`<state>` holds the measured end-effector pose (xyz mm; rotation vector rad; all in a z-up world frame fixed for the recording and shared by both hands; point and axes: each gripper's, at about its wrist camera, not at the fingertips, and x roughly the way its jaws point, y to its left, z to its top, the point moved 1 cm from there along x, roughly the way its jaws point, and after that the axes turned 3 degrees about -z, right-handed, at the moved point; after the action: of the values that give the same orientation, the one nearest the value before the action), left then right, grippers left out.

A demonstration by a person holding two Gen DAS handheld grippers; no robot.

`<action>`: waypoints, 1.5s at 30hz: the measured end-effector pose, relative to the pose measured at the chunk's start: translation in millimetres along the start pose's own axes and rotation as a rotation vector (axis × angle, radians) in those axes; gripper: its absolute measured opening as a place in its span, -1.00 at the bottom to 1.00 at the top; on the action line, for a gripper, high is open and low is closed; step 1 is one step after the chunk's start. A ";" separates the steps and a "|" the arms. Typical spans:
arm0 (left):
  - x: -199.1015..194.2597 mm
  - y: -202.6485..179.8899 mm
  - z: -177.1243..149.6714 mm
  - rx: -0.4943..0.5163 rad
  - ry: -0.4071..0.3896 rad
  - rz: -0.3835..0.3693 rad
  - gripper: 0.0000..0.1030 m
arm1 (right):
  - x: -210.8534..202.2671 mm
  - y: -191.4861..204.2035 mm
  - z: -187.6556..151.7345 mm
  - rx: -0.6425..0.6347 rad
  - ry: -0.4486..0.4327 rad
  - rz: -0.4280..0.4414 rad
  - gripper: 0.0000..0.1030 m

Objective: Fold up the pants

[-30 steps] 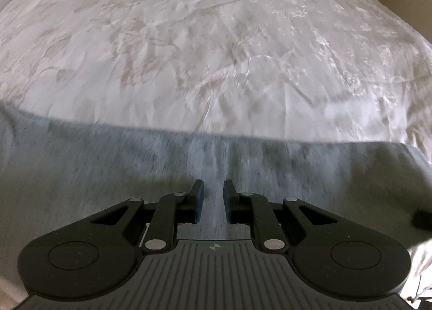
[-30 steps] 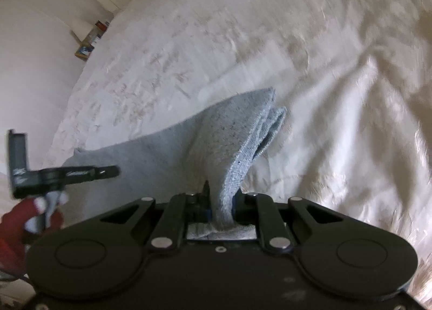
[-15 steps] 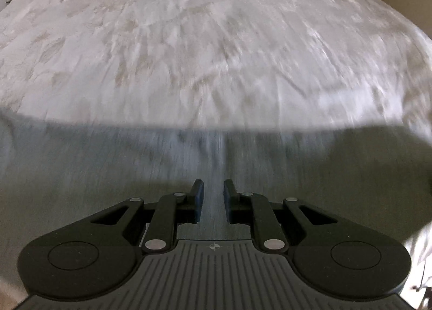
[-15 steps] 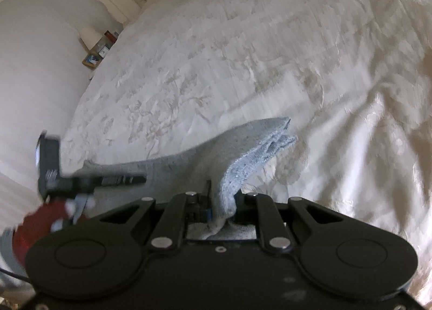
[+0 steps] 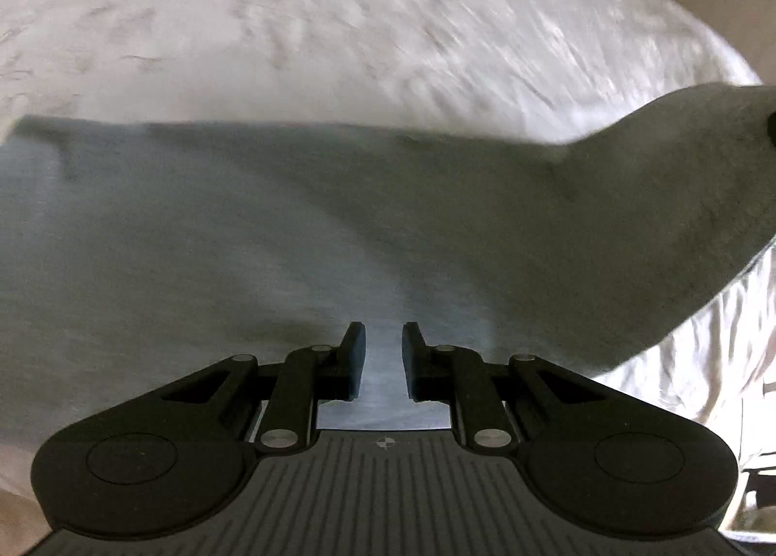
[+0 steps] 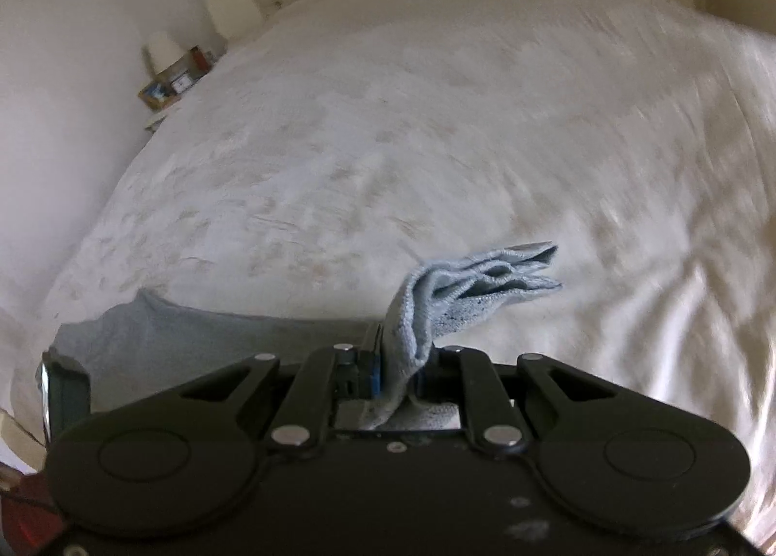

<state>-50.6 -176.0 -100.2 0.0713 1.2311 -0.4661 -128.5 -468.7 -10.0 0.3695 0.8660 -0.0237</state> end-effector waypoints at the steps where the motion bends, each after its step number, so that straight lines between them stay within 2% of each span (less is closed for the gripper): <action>1: -6.6 13.6 0.9 -0.007 -0.006 0.001 -0.69 | -2.9 19.3 2.5 -0.026 -0.014 0.007 -0.73; 4: -24.4 59.4 4.3 -0.023 -0.015 0.016 -0.68 | -7.5 87.9 7.2 -0.128 -0.052 0.040 -0.73; 6: -33.2 85.7 4.0 -0.038 -0.019 0.030 -0.69 | 0.1 132.9 5.6 -0.152 -0.055 0.085 -0.73; 10: -46.8 136.5 2.8 -0.076 -0.024 0.062 -0.68 | 42.4 210.7 -16.7 -0.216 -0.010 0.138 -0.73; 13: -55.6 166.7 0.2 -0.100 -0.025 0.082 -0.68 | 89.5 254.5 -45.3 -0.237 0.071 0.146 -0.73; 16: -64.2 186.0 0.6 -0.109 -0.034 0.093 -0.68 | 129.6 286.3 -72.8 -0.316 0.125 0.099 -0.73; 20: -71.9 202.3 -2.2 -0.119 -0.040 0.092 -0.68 | 157.2 307.2 -91.1 -0.361 0.163 0.054 -0.68; 21: -72.0 204.0 -2.4 -0.121 -0.040 0.090 -0.68 | 160.1 310.4 -93.2 -0.366 0.172 0.057 -0.57; 24: -73.2 208.8 1.7 -0.124 -0.043 0.078 -0.68 | 157.5 321.4 -94.6 -0.378 0.173 0.131 -0.09; 27: -74.1 208.4 7.8 -0.118 -0.049 0.061 -0.68 | 139.0 321.3 -91.8 -0.352 0.128 0.197 -0.07; 29: -71.4 203.4 12.5 -0.116 -0.052 0.045 -0.68 | 127.5 307.7 -87.9 -0.295 0.114 0.187 -0.07; 33: -63.0 184.5 22.1 -0.094 -0.053 0.004 -0.68 | 110.5 256.2 -85.2 -0.168 0.096 0.056 -0.11; 35: -53.4 172.0 24.1 -0.078 -0.043 -0.009 -0.68 | 109.7 220.7 -84.2 -0.111 0.100 -0.030 -0.29; 36: -48.3 165.7 24.2 -0.073 -0.033 -0.013 -0.68 | 109.2 204.8 -86.2 -0.091 0.108 -0.072 -0.47; 38: -38.3 153.4 21.8 -0.064 -0.009 -0.029 -0.68 | 113.2 170.4 -93.8 -0.049 0.151 -0.157 -0.59; 40: -28.7 142.8 17.7 -0.043 0.019 -0.034 -0.68 | 118.4 143.2 -105.0 -0.001 0.218 -0.196 -0.77; 42: -21.2 136.7 11.9 -0.030 0.047 -0.022 -0.67 | 121.5 126.3 -116.2 0.027 0.283 -0.181 -0.78; 45: -9.6 137.3 3.7 -0.028 0.080 0.010 -0.67 | 117.6 127.0 -122.9 -0.026 0.325 -0.108 -0.78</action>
<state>2.6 -50.0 -117.0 0.0728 1.3154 -0.4402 -121.3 -294.5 -131.2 0.3060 1.2057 -0.0534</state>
